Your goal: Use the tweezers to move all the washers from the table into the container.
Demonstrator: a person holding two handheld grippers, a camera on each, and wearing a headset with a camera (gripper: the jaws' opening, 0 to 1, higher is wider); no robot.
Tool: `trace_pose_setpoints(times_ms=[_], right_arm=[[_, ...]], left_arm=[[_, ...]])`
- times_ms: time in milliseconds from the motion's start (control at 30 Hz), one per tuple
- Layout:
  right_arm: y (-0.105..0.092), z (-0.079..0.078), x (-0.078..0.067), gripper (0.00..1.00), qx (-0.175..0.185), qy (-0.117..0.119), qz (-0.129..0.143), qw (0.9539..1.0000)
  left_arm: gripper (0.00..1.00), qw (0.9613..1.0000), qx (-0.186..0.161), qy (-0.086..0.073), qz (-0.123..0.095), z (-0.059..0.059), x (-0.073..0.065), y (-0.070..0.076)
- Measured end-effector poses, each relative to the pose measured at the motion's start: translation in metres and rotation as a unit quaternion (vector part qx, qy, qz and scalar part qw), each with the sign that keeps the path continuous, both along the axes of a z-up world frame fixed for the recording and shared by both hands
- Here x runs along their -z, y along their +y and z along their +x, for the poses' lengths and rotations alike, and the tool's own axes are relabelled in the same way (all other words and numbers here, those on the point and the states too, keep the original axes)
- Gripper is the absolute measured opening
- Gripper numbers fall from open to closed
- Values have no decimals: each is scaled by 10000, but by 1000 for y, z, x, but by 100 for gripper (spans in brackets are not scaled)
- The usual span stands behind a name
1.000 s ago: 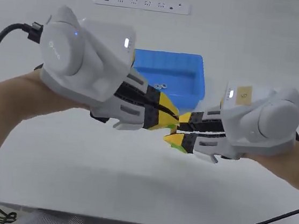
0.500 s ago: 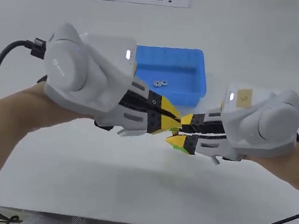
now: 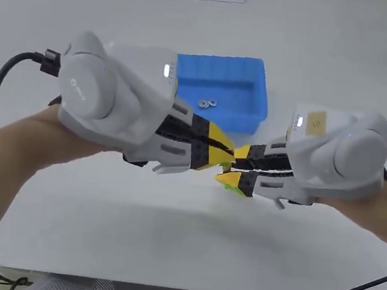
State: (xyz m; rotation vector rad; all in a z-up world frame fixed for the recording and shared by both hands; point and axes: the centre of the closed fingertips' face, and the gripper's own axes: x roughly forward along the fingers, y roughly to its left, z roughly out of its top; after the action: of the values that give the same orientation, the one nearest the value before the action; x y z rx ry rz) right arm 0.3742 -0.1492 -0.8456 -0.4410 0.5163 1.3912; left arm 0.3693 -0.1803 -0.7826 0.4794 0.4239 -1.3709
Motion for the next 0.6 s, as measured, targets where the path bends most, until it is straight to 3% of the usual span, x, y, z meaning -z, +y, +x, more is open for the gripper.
trace_pose_setpoints(times_ms=[133, 600], right_arm=[[1, 0, 0, 13, 2, -2, 11, 10000], [1, -1, 5, 13, -11, 96, -3, 10000]], left_arm=[[5, 10000, -9, -29, -17, 1, -1, -1], [5, 9999, 35, 124, -65, -2, 0, -1]])
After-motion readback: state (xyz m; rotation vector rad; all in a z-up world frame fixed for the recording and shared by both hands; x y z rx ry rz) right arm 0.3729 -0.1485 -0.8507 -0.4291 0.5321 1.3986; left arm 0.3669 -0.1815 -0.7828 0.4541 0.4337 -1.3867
